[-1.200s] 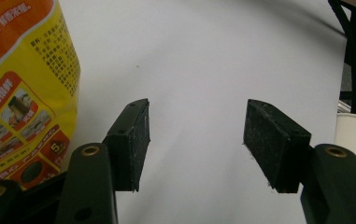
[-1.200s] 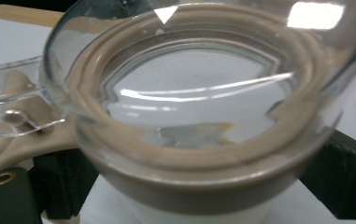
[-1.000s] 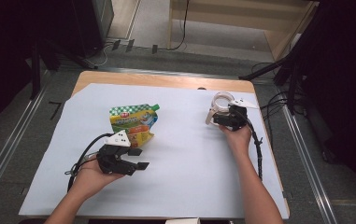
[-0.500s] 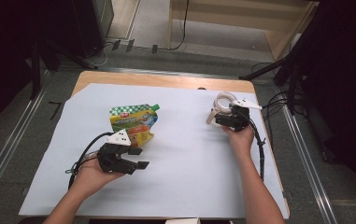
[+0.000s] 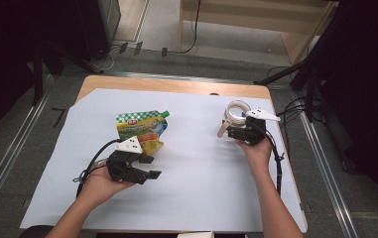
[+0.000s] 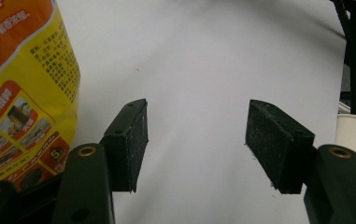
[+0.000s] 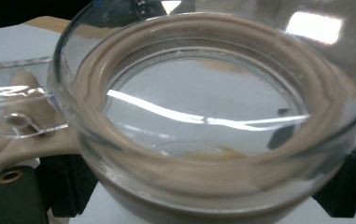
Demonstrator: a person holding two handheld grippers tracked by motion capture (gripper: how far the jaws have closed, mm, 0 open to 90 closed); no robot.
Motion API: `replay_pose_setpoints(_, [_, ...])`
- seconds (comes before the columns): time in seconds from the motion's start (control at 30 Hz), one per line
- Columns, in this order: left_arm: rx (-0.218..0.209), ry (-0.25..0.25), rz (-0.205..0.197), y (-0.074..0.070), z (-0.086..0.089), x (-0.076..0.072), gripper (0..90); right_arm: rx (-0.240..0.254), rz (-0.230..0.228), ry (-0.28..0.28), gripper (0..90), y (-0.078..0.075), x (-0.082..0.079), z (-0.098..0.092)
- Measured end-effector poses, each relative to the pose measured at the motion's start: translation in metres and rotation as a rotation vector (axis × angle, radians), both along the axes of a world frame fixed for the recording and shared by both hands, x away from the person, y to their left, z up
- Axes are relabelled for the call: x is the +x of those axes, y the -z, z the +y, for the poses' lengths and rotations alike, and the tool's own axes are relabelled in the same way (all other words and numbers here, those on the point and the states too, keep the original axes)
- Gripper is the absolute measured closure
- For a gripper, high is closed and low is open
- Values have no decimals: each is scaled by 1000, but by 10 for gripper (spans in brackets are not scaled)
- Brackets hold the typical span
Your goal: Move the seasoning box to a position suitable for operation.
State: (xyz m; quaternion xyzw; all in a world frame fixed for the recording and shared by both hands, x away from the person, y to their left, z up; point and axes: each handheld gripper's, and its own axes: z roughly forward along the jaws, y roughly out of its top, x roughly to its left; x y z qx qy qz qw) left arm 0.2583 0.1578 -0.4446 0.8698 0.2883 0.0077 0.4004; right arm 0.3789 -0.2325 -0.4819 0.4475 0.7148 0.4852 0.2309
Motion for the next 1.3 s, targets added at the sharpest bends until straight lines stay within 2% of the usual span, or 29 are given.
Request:
replay_pose_setpoints(0.27, [-5,16,1,-1,-2,3,407,9,1,-33,121,-12,-23,5])
replay_pose_setpoints(0.3, [-5,16,3,-1,-2,4,407,9,-1,-45,120,-14,-29,6])
replay_pose_setpoints(0.4, [-3,17,7,-1,-2,5,408,12,2,-56,121,-15,-37,8])
replay_pose_setpoints(0.43, [-13,18,9,-2,-3,4,409,11,5,-69,121,-16,-45,10])
replay_pose_setpoints(0.47, [-13,18,9,-2,-3,4,409,11,5,-69,121,-16,-45,10])
replay_pose_setpoints(0.5, [-11,23,5,-2,-4,4,409,6,2,-85,121,-17,-53,13])
replay_pose_setpoints(0.53, [-11,23,5,-2,-4,4,409,6,2,-85,121,-17,-53,13])
replay_pose_setpoints(0.6, [-6,23,7,-1,-5,5,409,-2,4,-107,121,-18,-64,16])
replay_pose_setpoints(0.8, [-12,22,3,-2,-4,5,408,-5,11,-125,121,-18,-82,17])
replay_pose_setpoints(1.03, [-8,21,-2,-2,-3,5,406,-19,34,-137,121,-13,-95,19])
replay_pose_setpoints(1.3, [-7,24,-1,-2,-3,5,406,-10,33,-185,121,-9,-99,35])
